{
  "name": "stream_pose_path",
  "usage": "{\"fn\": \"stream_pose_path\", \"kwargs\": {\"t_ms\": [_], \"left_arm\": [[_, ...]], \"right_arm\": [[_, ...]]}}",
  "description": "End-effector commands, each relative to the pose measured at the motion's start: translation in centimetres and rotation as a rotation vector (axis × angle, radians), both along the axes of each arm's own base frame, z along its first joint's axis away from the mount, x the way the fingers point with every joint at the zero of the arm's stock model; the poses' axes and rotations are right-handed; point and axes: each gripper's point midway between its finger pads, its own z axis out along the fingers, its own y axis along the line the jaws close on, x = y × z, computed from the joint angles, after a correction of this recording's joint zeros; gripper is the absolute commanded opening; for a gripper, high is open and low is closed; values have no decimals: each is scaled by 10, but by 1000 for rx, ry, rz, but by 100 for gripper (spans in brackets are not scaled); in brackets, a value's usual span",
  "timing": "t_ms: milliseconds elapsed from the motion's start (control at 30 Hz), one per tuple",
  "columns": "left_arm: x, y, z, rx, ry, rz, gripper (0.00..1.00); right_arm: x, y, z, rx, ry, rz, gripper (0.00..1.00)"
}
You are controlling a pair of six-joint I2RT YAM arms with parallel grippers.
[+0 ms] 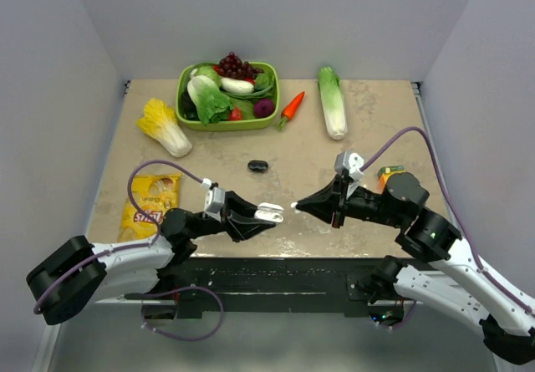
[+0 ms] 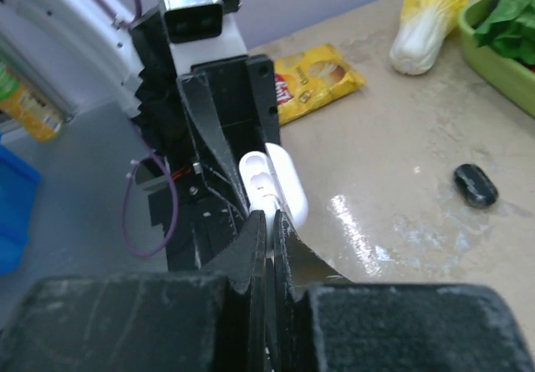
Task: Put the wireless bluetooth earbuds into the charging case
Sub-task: Place the earbud in the charging case.
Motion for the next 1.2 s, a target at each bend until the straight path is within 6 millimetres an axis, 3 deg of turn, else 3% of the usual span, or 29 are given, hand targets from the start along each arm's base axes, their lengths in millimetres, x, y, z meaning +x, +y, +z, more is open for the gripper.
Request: {"fn": "stream_pose_path", "kwargs": {"t_ms": [0, 133, 333, 1167], "left_arm": [[-27, -2, 70, -172, -259, -132, 0], [-27, -14, 72, -138, -253, -192, 0], [-24, -21, 72, -119, -261, -209, 0], [-29, -30, 68, -69, -226, -290, 0]], "right_arm": [[-20, 14, 8, -17, -43, 123, 0], [-34, 24, 22, 5, -71, 181, 0], [-33, 29, 22, -13, -84, 188, 0], [-12, 44, -4, -168, -114, 87, 0]]}}
